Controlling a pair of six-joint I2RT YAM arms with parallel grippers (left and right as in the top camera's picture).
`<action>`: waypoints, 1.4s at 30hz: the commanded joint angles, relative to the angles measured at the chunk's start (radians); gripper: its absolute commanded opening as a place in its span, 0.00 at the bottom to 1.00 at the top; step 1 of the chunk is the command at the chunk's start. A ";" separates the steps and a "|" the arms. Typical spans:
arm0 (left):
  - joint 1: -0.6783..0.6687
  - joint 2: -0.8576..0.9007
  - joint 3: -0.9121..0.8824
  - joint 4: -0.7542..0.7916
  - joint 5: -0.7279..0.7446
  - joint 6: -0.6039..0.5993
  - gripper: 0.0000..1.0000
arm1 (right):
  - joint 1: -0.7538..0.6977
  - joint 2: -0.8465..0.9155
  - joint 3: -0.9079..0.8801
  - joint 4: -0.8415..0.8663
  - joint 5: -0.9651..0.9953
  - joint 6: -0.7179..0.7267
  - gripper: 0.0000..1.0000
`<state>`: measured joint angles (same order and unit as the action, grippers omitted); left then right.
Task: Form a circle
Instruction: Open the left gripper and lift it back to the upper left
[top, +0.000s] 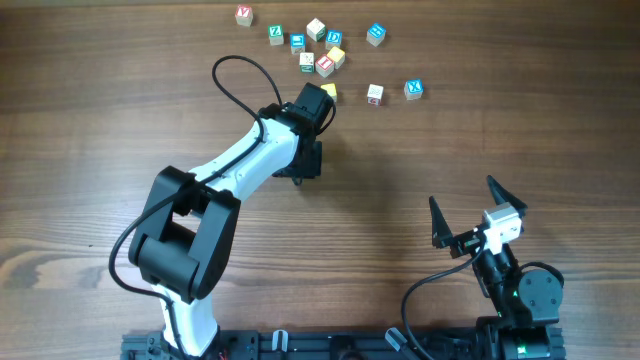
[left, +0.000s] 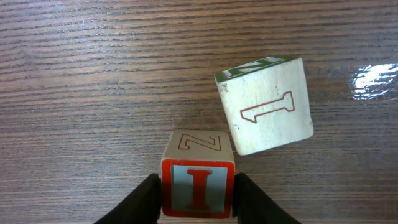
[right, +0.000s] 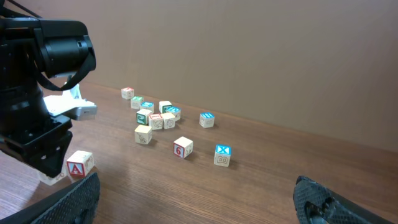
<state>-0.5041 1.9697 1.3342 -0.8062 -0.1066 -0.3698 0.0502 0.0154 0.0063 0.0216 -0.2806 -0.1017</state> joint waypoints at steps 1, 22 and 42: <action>-0.003 0.006 -0.007 0.003 0.012 -0.005 0.47 | -0.006 -0.008 -0.001 0.002 -0.006 -0.003 1.00; 0.200 -0.077 0.152 0.048 0.076 -0.006 0.73 | -0.006 -0.008 -0.001 0.002 -0.006 -0.003 1.00; 0.563 -0.077 0.152 0.025 0.080 -0.005 1.00 | -0.006 -0.008 -0.001 0.002 -0.006 -0.003 1.00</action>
<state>0.0555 1.9099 1.4746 -0.7803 -0.0345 -0.3798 0.0502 0.0154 0.0063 0.0216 -0.2806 -0.1017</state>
